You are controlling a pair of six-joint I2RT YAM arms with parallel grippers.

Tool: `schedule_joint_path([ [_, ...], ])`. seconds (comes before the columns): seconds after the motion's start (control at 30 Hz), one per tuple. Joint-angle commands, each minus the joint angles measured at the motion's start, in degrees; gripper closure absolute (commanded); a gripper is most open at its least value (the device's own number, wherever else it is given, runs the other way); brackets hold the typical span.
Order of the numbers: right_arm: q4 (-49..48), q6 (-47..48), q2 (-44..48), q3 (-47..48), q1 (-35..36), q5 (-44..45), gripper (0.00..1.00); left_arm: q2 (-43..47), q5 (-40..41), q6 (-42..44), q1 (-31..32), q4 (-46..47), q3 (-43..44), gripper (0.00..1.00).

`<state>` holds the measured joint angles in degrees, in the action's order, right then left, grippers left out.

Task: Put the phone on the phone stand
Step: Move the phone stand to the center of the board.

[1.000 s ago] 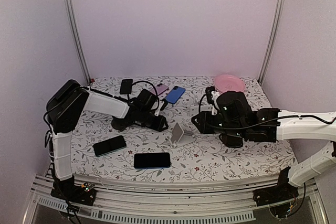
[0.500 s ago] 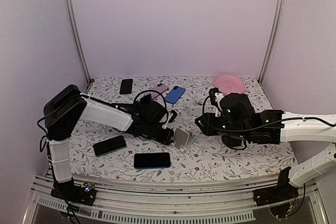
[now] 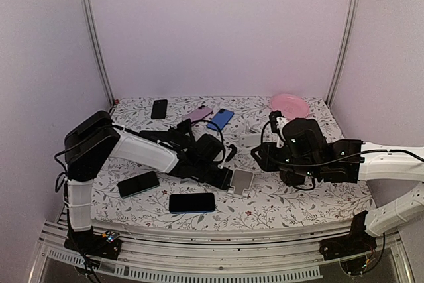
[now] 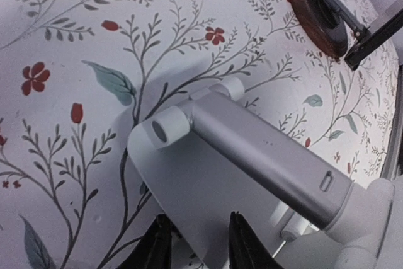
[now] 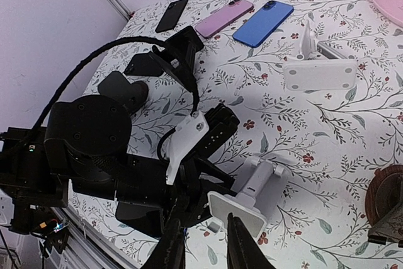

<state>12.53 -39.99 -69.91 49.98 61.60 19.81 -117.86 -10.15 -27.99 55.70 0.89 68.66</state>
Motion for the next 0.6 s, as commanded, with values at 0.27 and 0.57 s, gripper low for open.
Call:
schedule_joint_path([
  [0.27, 1.5, -0.6, -0.3, -0.6, 0.4, 1.2, 0.68, -6.5, -4.9, -7.5, 1.3, 6.3, 4.2, 0.72],
  [0.57, 1.9, -5.5, -2.1, -2.9, 1.4, -1.4, 0.40, 1.5, 0.6, -7.3, -1.1, 7.7, -3.2, 0.67],
])
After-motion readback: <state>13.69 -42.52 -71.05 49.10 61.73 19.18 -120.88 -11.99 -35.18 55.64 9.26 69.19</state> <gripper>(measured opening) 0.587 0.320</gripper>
